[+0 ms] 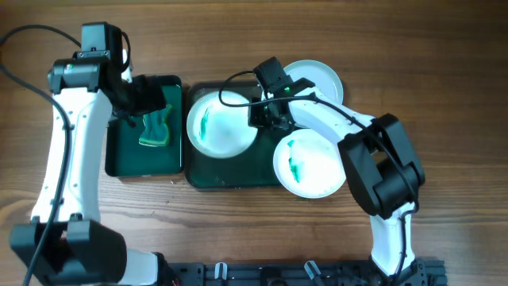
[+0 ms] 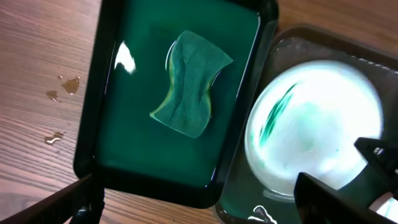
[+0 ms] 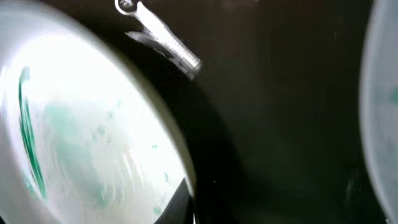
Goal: Clean dirty plates on tray and stack at the side
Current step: 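Grasp the green-yellow sponge with the left gripper and lift it, then scrub the left white plate with the sponge in the left gripper, then lift the left white plate with the right gripper and carry it right, then set the plate down on the table right of the tray, release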
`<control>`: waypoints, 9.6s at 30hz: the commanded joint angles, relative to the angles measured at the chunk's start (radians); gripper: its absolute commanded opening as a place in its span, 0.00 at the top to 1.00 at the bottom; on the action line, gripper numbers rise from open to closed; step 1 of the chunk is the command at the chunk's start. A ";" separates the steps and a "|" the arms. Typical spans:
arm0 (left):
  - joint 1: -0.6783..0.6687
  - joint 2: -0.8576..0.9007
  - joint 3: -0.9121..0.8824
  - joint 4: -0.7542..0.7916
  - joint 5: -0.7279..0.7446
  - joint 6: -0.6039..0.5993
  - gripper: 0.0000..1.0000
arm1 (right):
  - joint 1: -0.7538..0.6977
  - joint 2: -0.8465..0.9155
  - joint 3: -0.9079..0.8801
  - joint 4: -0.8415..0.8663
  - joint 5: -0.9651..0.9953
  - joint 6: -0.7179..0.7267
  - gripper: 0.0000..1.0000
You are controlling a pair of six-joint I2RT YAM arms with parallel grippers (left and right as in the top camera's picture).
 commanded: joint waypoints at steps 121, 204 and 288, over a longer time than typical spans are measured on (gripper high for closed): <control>-0.302 0.560 0.039 0.261 -0.202 -0.315 0.96 | -0.053 0.044 0.008 -0.069 -0.121 -0.075 0.96; -0.283 0.211 0.150 0.074 -0.069 -0.197 0.96 | 0.434 -0.415 0.009 -0.308 1.692 -0.299 0.96; -0.283 0.211 0.150 0.074 -0.069 -0.197 0.96 | -0.589 -0.665 -0.792 -0.139 -0.134 -0.291 0.79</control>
